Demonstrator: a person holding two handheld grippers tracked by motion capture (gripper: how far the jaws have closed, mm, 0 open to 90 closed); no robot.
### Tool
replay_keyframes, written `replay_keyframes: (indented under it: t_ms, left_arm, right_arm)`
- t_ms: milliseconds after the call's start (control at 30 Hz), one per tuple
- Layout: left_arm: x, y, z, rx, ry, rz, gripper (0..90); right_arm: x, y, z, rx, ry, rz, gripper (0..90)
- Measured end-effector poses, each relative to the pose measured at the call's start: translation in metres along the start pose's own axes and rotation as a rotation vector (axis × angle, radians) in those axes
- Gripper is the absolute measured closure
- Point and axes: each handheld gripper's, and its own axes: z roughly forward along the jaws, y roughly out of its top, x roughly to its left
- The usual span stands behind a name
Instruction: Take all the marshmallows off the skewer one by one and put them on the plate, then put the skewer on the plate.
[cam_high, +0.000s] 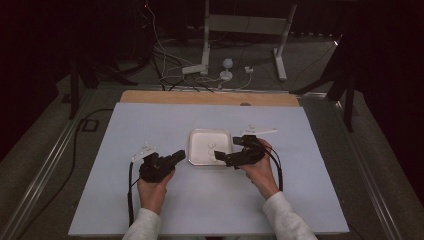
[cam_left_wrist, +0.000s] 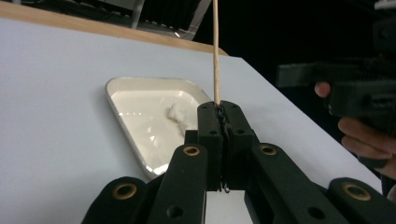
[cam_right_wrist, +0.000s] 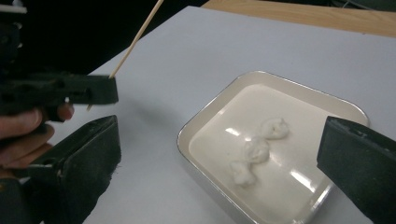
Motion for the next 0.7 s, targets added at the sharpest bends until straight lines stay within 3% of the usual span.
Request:
replay_keyframes:
  t_ms: [100,267,700]
  left_arm:
    - [-0.001,0.006,0.003,0.001,0.004,0.007,89.1]
    - [-0.002,0.013,0.008,-0.009,0.002,-0.005,89.1]
    - [-0.007,0.023,0.031,0.013,0.008,0.011,88.9]
  right_arm:
    - [-0.005,-0.003,-0.01,-0.02,0.018,0.018,0.0]
    - [-0.009,-0.01,-0.026,-0.02,-0.026,-0.021,0.0]
    - [-0.02,-0.035,-0.069,-0.07,-0.085,-0.075,0.0]
